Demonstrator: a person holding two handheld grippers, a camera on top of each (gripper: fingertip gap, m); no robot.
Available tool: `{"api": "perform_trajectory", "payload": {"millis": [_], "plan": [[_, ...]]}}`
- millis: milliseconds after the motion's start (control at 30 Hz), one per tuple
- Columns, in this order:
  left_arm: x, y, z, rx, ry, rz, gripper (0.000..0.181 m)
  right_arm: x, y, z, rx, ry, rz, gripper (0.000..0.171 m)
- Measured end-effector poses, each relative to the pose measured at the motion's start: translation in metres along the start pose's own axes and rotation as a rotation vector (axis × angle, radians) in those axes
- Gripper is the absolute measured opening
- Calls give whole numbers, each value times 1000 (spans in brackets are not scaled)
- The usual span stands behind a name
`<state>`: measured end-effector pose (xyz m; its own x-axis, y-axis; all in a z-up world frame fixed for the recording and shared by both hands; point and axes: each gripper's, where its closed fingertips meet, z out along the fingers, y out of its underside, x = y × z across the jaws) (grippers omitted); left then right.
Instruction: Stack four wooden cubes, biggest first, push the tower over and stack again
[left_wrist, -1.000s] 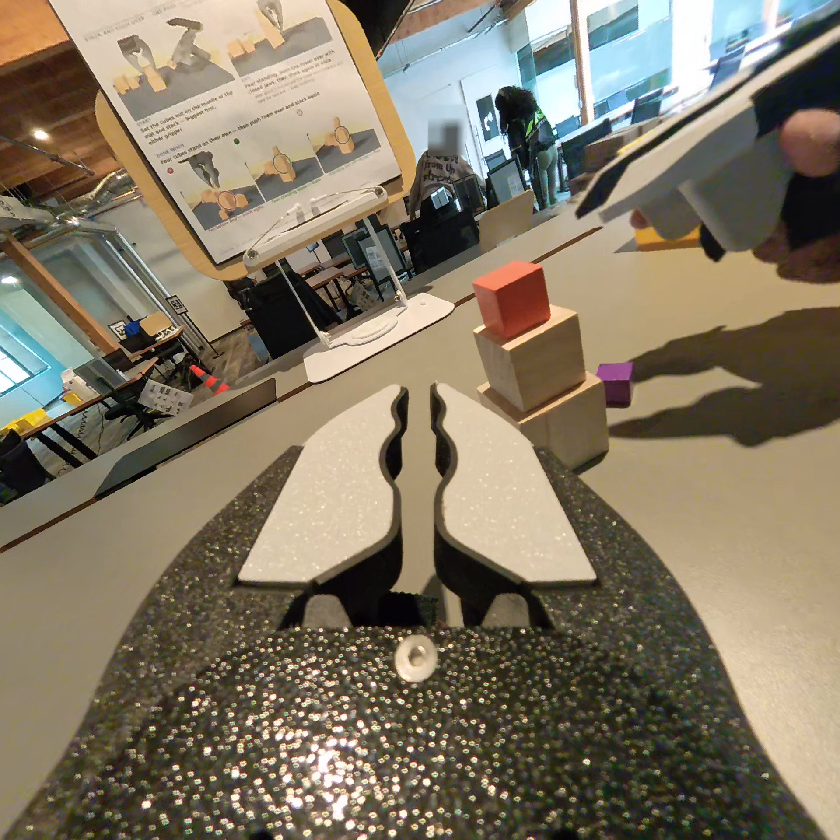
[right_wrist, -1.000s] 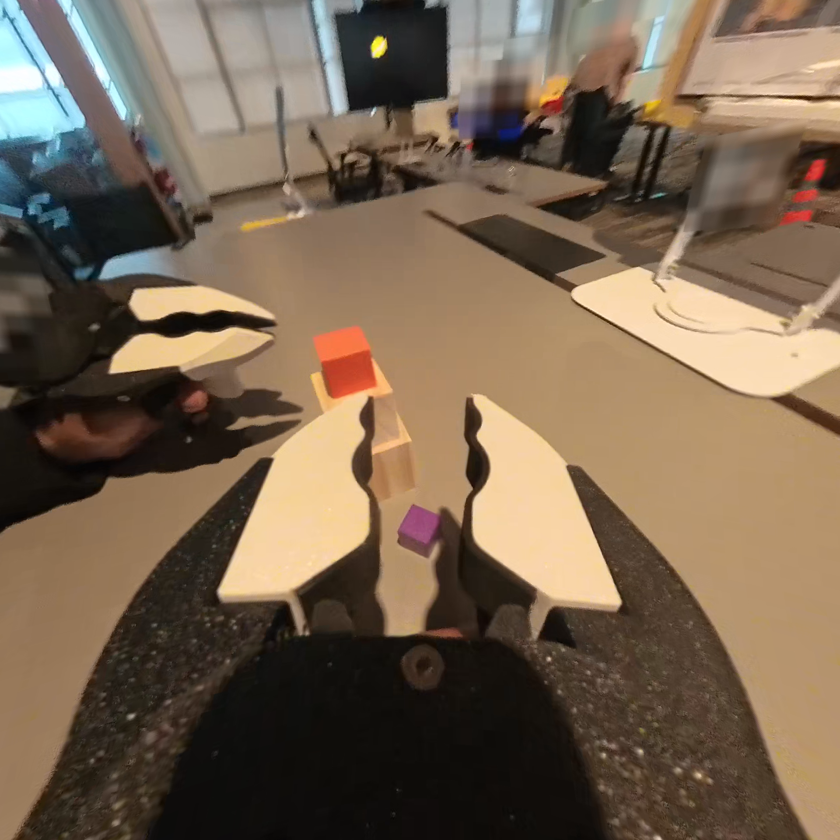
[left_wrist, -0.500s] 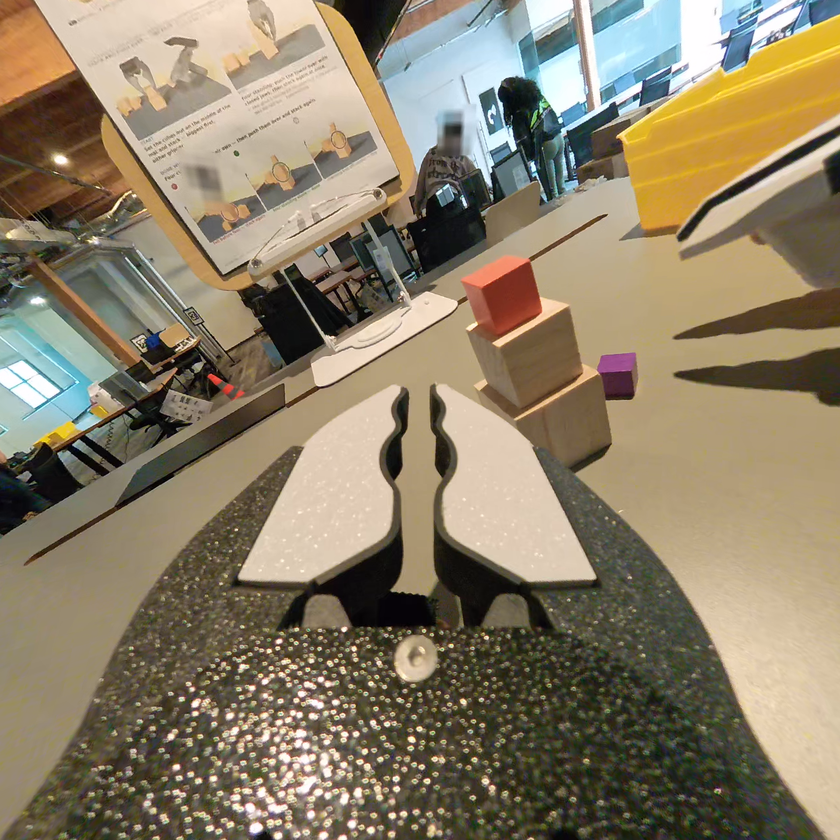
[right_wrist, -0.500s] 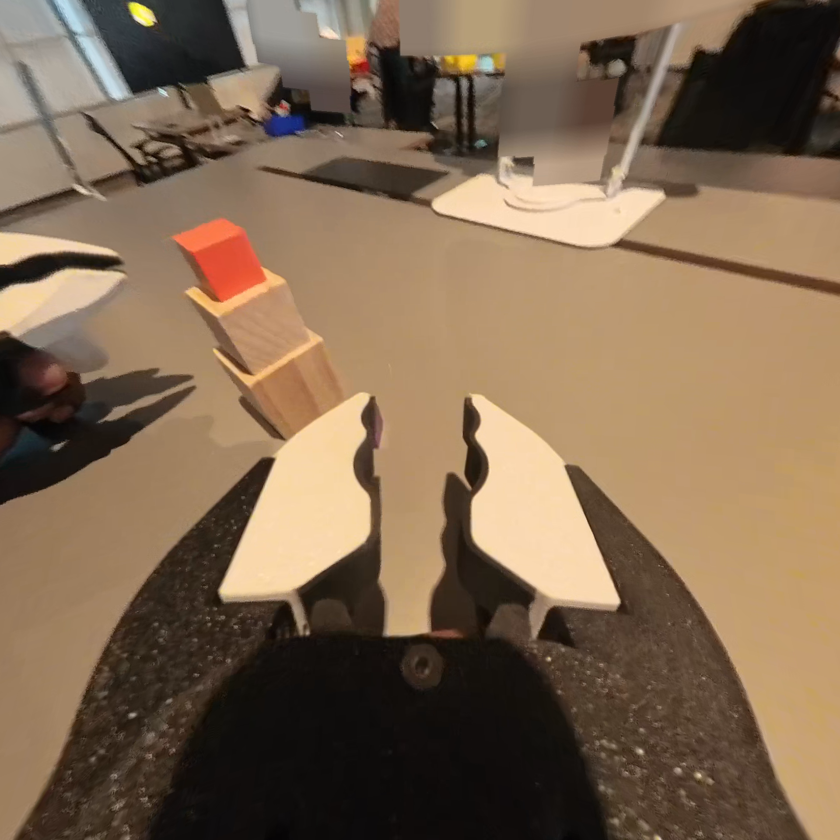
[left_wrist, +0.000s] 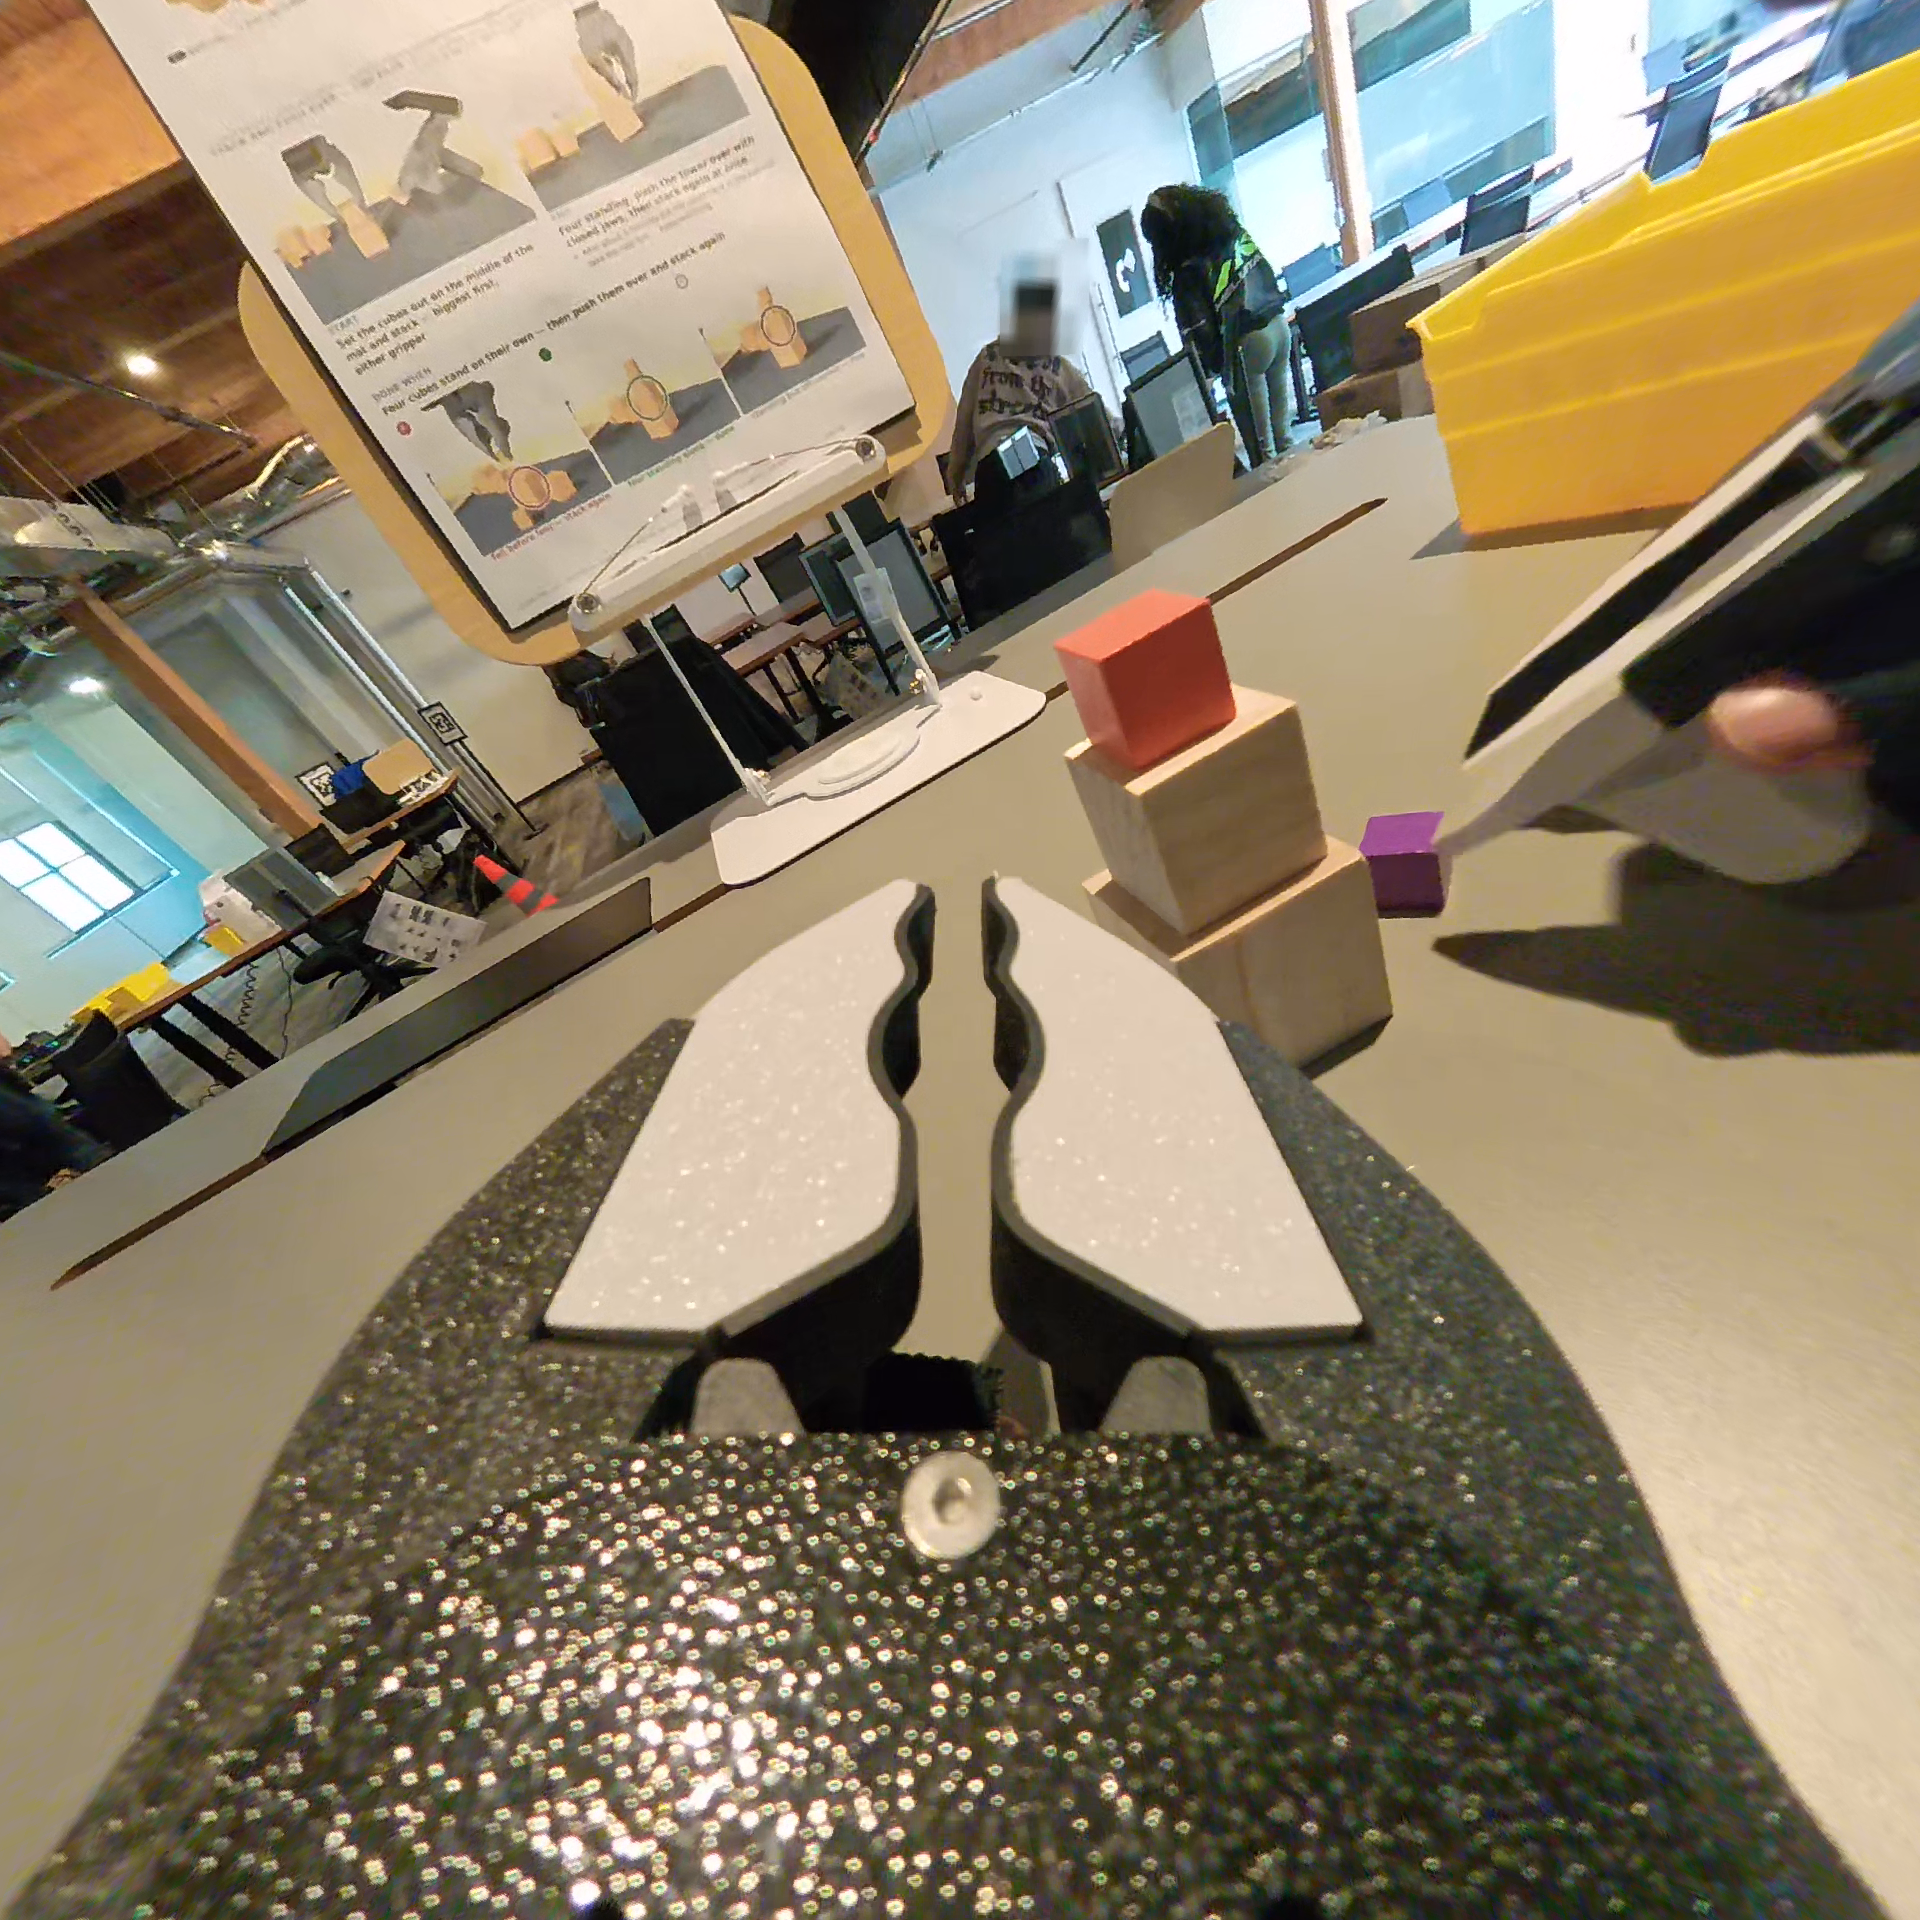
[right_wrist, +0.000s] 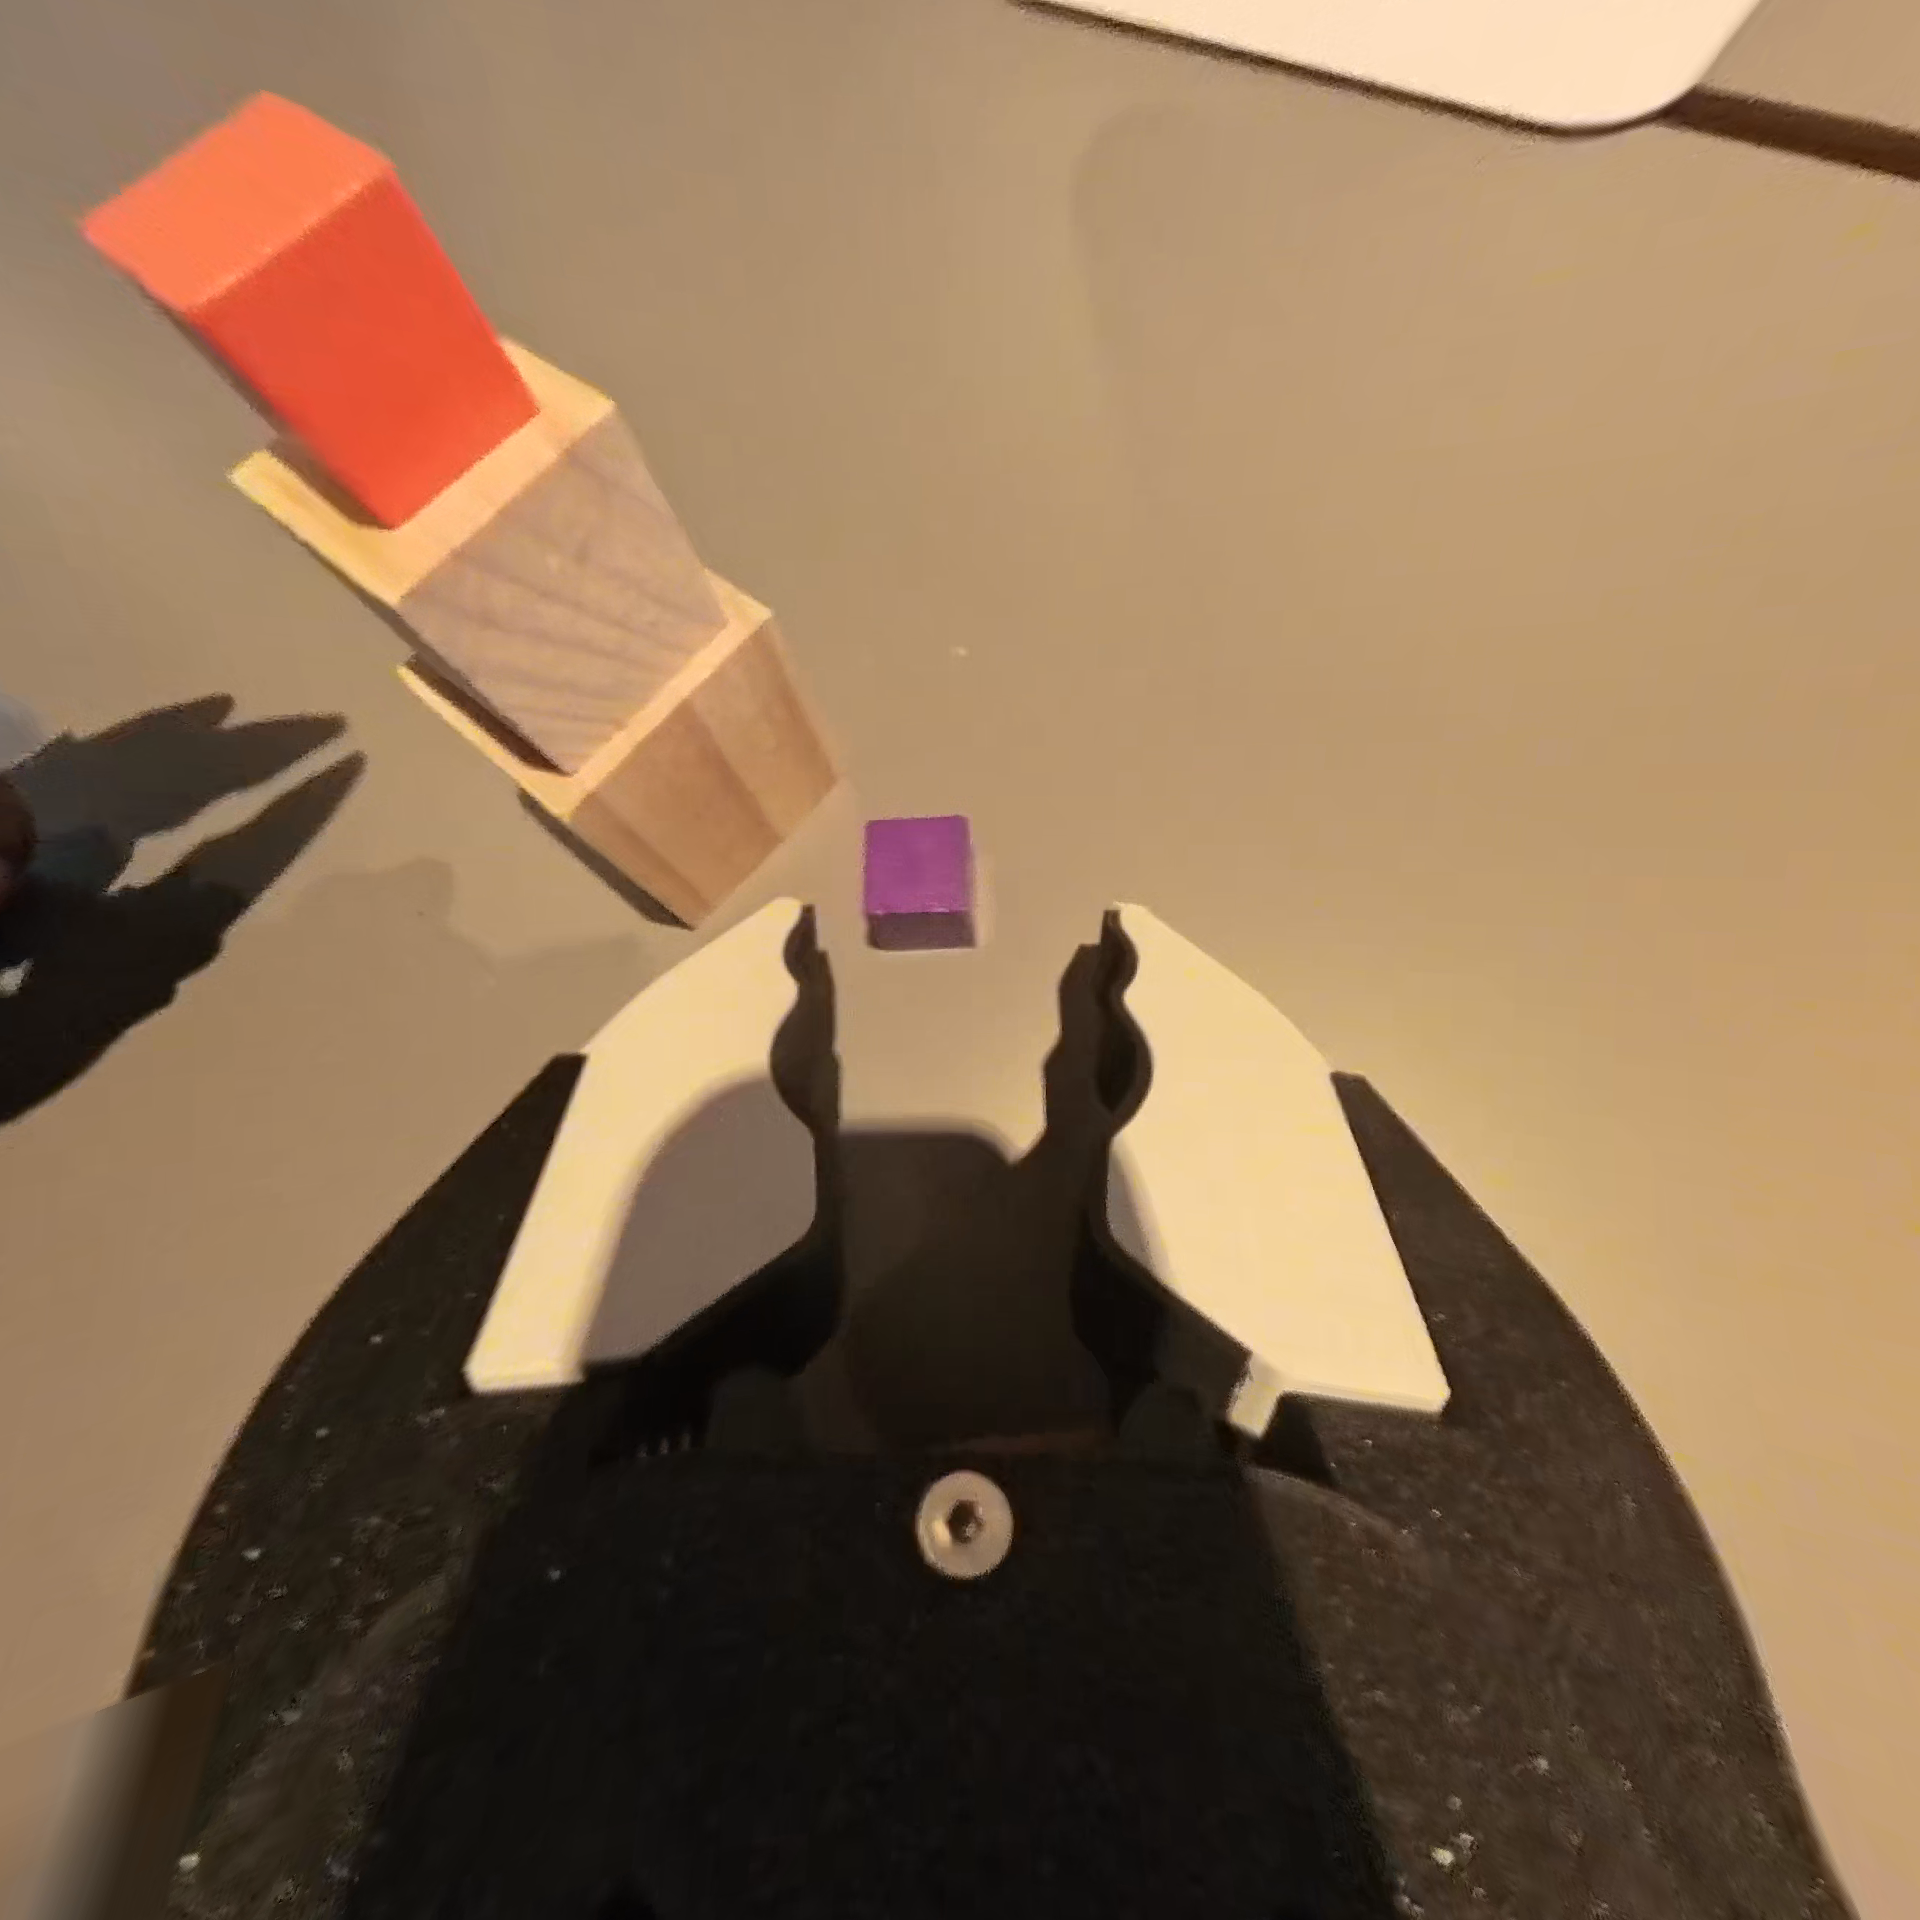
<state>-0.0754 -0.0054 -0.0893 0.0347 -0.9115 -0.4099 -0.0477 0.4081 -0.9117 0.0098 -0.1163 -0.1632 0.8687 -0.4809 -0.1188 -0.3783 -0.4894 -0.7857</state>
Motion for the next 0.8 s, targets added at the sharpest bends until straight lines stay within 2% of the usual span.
{"api": "perform_trajectory", "payload": {"millis": [100, 200, 267, 367, 467, 567, 800], "plan": [[-1, 0, 0, -1, 0, -9, 8, -1, 1, 15, -67, 51, -85, 49], [-2, 0, -1, 1, -2, -23, 8, -5, -3, 25, -88, 34, -142, 21], [-4, 0, -2, 3, -5, -34, 8, -3, -8, 25, -96, 21, -156, 21], [-6, -1, -3, 6, -6, -48, 8, -8, -41, 11, -14, -77, -182, 21], [-4, 0, -3, 0, 5, -50, 8, -32, -88, -15, 85, -261, -266, 21], [-3, 1, -1, -11, 12, -43, 8, -66, -115, -35, 93, -447, -399, 21], [-4, 2, -1, -15, 21, -57, 8, -88, -108, -23, -79, -541, -593, 21]]}}
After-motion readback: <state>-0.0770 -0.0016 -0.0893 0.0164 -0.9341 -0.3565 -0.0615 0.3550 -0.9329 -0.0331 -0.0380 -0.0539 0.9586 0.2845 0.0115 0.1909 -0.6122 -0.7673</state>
